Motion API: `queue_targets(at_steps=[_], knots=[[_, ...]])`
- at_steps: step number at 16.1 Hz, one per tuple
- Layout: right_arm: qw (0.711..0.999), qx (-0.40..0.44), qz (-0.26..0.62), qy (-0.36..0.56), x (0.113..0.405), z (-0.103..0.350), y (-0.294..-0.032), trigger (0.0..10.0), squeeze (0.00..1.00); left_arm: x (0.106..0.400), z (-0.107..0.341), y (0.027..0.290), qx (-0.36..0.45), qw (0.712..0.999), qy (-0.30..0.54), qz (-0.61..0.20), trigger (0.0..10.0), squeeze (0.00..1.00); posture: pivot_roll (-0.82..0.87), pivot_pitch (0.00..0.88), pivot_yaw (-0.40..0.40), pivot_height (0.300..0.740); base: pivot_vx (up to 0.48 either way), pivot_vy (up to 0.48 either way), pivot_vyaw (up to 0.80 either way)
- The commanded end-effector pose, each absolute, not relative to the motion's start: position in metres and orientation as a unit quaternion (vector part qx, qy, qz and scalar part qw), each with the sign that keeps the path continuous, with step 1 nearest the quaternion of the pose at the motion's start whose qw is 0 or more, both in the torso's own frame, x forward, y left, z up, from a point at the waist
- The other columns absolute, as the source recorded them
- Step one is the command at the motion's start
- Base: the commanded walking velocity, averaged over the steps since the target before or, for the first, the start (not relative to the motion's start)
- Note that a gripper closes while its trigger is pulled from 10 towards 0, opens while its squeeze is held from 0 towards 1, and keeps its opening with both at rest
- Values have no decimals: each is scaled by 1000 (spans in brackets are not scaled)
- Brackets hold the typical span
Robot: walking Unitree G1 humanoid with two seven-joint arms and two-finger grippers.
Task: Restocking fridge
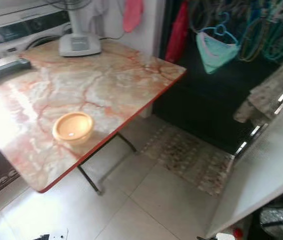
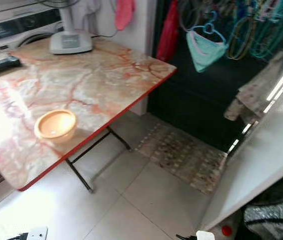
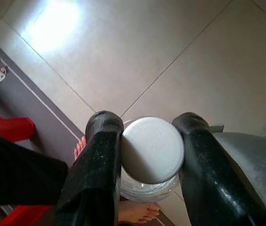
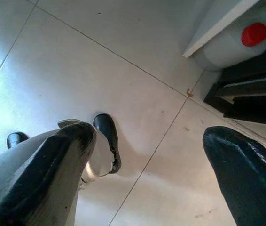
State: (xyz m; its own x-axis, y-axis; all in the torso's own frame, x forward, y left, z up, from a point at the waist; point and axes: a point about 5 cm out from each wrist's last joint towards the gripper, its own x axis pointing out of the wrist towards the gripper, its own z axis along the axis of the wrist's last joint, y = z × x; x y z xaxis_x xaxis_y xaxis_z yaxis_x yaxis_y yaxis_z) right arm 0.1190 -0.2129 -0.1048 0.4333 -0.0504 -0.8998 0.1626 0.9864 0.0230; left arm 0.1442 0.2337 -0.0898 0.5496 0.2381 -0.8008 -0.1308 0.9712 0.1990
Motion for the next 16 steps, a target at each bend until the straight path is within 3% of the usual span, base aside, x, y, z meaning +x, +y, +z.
queue_targets(at_steps=[1,9,12,16], knots=[[843,50,-61,532,118,-105,-213,10000,0,141,-92,232,51,874,472,99,10000,0,44,0,-10,740,0,0,-800],[842,46,-56,535,117,-105,-214,10000,0,138,-94,228,61,870,483,81,10000,0,44,0,-15,740,0,0,-800],[841,45,-55,536,117,-105,-214,10000,0,137,-94,228,66,869,484,79,10000,0,42,0,-15,740,0,-409,-800],[841,45,-56,536,117,-105,-214,10000,0,137,-94,228,62,869,484,81,10000,0,21,0,-12,740,0,0,-800]])
